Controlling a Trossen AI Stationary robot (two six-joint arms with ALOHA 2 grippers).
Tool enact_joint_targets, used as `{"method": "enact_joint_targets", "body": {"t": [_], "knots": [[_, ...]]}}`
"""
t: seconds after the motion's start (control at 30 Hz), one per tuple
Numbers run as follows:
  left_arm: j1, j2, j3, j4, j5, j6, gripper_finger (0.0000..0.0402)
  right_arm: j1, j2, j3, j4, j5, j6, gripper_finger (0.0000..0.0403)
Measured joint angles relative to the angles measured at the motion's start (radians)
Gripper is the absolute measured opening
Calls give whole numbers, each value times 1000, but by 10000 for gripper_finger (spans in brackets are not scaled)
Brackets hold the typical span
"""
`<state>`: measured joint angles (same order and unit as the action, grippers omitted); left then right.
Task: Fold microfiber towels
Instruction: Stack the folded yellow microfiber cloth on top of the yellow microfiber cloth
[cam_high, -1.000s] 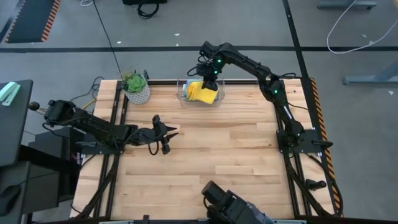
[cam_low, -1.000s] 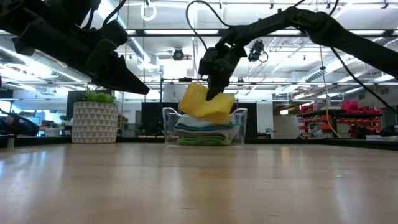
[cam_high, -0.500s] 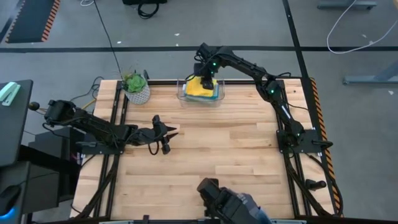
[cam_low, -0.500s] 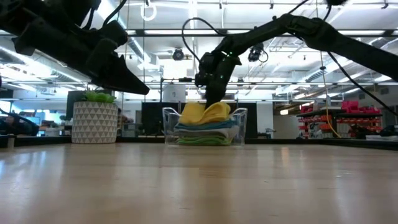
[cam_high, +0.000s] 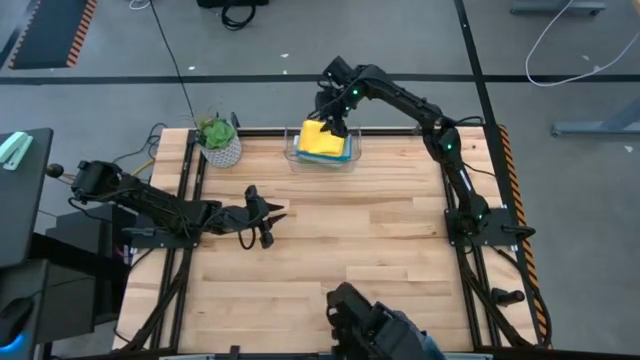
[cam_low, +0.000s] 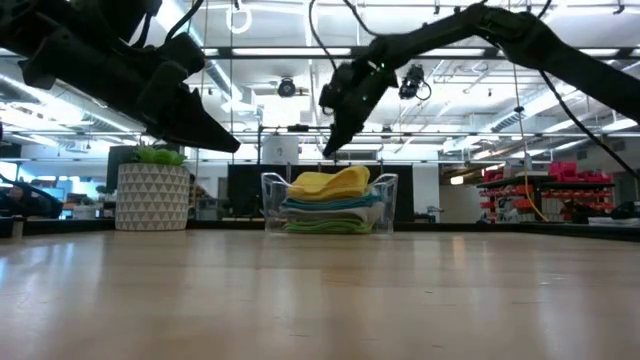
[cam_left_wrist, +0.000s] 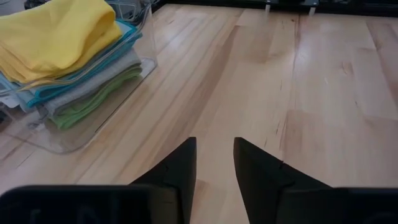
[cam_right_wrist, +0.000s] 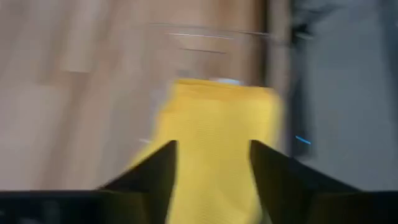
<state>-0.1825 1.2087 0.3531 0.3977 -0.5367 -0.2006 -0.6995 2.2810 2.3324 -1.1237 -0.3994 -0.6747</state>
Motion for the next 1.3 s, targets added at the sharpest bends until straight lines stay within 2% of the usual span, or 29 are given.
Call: {"method": "enact_joint_targets", "body": {"t": [0.07,0.1,0.17,0.2,0.33,0.47,0.8,1.0,1.3], "knots": [[0,0,0,-2,0,0,110,-14,1,-44,7,-105,-30,160],[0,0,0,-2,0,1,108,-19,2,-72,35,-125,-32,119],[0,0,0,-2,0,2,103,-22,3,-136,124,-121,-28,40],[0,0,0,-3,0,3,100,-23,3,-167,173,-107,-10,21],[0,0,0,-3,0,2,90,2,3,-297,377,-21,67,18],[0,3,0,-4,0,3,81,14,4,-404,506,-17,90,7],[1,3,0,-3,0,13,78,11,0,-505,567,2,93,4],[1,3,0,-3,0,9,78,15,2,-477,538,10,85,4],[1,3,0,-3,0,2,74,22,4,-226,264,14,41,4]]}}
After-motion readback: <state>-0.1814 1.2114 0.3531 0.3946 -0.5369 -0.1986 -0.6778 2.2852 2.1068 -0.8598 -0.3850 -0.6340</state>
